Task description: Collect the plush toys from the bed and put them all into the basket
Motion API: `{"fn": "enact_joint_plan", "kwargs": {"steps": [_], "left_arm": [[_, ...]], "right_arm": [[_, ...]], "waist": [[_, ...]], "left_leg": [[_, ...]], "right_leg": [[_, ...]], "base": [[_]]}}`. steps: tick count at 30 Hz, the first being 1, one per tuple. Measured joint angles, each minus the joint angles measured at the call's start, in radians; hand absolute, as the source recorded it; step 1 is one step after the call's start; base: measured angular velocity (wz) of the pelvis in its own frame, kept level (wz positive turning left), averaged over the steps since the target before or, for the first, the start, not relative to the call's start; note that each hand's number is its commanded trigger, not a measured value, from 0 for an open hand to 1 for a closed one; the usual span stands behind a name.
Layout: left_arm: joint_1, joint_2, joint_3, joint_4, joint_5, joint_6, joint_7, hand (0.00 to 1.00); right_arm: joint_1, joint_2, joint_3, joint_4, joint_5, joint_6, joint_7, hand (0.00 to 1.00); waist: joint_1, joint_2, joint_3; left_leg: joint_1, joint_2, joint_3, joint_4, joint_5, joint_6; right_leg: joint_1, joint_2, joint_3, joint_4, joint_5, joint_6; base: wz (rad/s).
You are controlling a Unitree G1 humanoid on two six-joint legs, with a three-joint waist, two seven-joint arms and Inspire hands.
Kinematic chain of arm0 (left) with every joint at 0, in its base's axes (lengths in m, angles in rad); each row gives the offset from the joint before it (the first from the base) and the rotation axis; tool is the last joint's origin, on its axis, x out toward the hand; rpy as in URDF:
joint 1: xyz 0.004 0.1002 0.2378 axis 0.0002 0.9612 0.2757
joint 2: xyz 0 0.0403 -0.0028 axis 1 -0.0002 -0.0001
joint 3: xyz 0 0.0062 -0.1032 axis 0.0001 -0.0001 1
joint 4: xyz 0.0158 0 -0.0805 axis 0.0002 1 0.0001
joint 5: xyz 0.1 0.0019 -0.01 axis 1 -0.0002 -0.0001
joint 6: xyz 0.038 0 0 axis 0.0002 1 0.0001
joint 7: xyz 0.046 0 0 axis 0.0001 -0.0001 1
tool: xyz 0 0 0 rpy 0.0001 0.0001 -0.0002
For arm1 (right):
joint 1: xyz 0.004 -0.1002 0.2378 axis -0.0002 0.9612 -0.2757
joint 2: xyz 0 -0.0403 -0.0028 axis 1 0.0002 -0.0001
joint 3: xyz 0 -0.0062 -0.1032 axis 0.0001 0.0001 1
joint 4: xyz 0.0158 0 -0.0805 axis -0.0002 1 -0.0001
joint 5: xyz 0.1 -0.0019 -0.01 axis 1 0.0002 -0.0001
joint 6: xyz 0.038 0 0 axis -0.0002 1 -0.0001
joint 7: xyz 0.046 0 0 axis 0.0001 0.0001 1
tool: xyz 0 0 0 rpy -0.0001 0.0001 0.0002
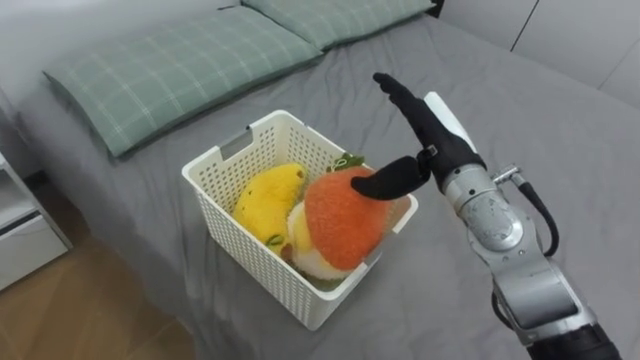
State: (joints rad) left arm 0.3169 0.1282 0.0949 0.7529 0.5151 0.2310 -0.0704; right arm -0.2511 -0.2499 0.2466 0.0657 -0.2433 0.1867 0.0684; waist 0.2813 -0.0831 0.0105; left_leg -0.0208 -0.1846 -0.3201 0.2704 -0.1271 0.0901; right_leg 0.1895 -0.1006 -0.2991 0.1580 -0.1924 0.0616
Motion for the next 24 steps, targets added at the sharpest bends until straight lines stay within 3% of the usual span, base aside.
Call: {"fn": "enact_joint_plan", "kwargs": {"steps": [7, 12, 17, 21, 24], "left_arm": [[-0.012, -0.002, 0.002, 0.000, 0.000, 0.002, 0.006, 0.00], [-0.015, -0.004, 0.002, 0.008, 0.000, 0.002, 0.006, 0.00], [-0.017, 0.002, 0.001, 0.033, -0.002, -0.020, 0.019, 0.00], [-0.006, 0.006, 0.023, 0.061, -0.001, -0.044, 0.020, 0.00], [-0.006, 0.006, 0.030, 0.081, -0.001, -0.065, 0.020, 0.00]], "right_arm": [[0.000, -0.001, -0.028, 0.000, 0.011, 0.000, -0.001, 0.00], [0.000, -0.002, -0.075, -0.004, 0.016, -0.004, -0.024, 0.00], [0.001, -0.011, -0.125, -0.027, 0.138, -0.028, -0.080, 0.00], [0.033, -0.015, -0.194, -0.049, 0.290, -0.094, -0.112, 0.00], [0.065, -0.028, -0.268, -0.059, 0.335, -0.104, -0.110, 0.00]], "waist": [[-0.003, 0.007, 0.0028], [-0.007, 0.026, -0.0065], [-0.066, 0.038, -0.0061], [-0.112, 0.034, -0.0081], [-0.160, 0.037, -0.0074]], "left_leg": [[-0.005, 0.007, 0.022, 0.001, -0.002, 0.001], [-0.003, 0.015, 0.050, -0.003, -0.002, 0.009], [0.002, 0.022, 0.073, -0.008, -0.002, 0.011], [0.035, 0.040, 0.125, -0.043, -0.004, 0.013], [0.043, 0.050, 0.149, -0.043, -0.007, 0.015]], "right_leg": [[-0.021, 0.000, 0.026, 0.014, 0.001, -0.001], [-0.033, 0.002, 0.054, 0.021, 0.005, -0.005], [-0.037, 0.002, 0.076, 0.026, 0.005, -0.005], [-0.032, 0.005, 0.112, 0.026, 0.006, -0.007], [-0.032, 0.008, 0.110, 0.026, 0.011, -0.010]], "base": [[-0.09], [-0.19], [-0.12], [-0.37], [-0.25]]}}
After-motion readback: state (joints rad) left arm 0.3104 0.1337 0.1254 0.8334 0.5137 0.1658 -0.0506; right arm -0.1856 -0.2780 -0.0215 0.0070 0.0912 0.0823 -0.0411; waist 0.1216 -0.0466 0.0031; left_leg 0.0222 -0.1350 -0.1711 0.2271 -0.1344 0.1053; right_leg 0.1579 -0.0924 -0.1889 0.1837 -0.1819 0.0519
